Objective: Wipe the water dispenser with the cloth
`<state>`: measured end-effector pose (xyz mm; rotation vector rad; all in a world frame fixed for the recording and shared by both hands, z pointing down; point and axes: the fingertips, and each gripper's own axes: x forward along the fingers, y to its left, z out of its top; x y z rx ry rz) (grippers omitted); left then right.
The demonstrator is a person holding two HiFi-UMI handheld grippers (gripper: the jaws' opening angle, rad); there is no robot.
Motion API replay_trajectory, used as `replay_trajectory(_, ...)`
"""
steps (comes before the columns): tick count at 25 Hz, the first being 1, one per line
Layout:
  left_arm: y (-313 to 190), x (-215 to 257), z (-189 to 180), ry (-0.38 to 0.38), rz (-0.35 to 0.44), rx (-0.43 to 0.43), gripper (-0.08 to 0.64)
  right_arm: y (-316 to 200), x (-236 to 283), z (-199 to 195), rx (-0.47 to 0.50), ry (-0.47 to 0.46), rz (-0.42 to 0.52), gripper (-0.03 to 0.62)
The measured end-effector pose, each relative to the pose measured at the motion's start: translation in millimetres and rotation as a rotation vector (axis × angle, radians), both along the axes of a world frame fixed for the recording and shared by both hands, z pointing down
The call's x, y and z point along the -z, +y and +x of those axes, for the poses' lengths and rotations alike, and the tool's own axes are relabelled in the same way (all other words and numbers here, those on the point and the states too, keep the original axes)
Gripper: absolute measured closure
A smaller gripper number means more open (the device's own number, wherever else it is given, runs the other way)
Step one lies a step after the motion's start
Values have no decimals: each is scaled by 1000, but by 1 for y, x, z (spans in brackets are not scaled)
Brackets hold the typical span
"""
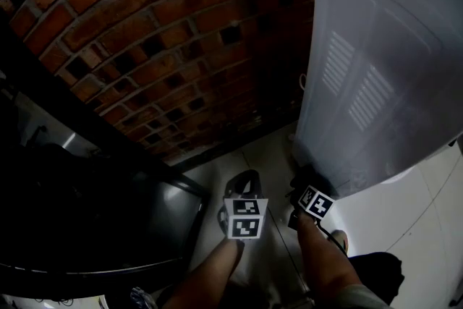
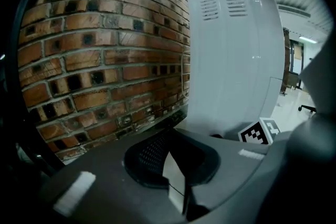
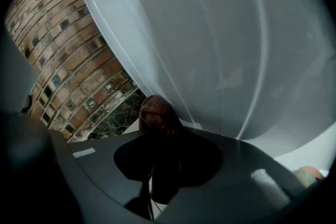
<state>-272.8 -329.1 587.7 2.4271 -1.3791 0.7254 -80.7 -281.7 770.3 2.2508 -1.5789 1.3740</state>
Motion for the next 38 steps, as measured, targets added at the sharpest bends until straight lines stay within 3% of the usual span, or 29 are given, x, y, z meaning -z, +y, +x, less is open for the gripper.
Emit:
replay_trajectory(9,5,61,2,44,87,36,560,-13,81,-17,199,29,194,503)
replay_trajectory(15,33,129,-1,51,196,42,560,-27,217,-37,380,123,455,502)
replay_trajectory(18,43,163,-5,89,240,88,560,-30,293,-41,431,137,591,502)
replay_trajectory(26,90,242,-24,205,369,191,560,15,482,-58,430,-65,963,502)
replay_trajectory(31,119,273,-35,161,431,196,560,48,605,-67,474,-120,1212,503)
replay_trajectory(34,134,293,-35,169,449,202,560,54,647,-45,397,-138,1260,503)
replay_trajectory(38,145,338,-18,177,514,161,560,57,677,-22,284,-216,1248,504)
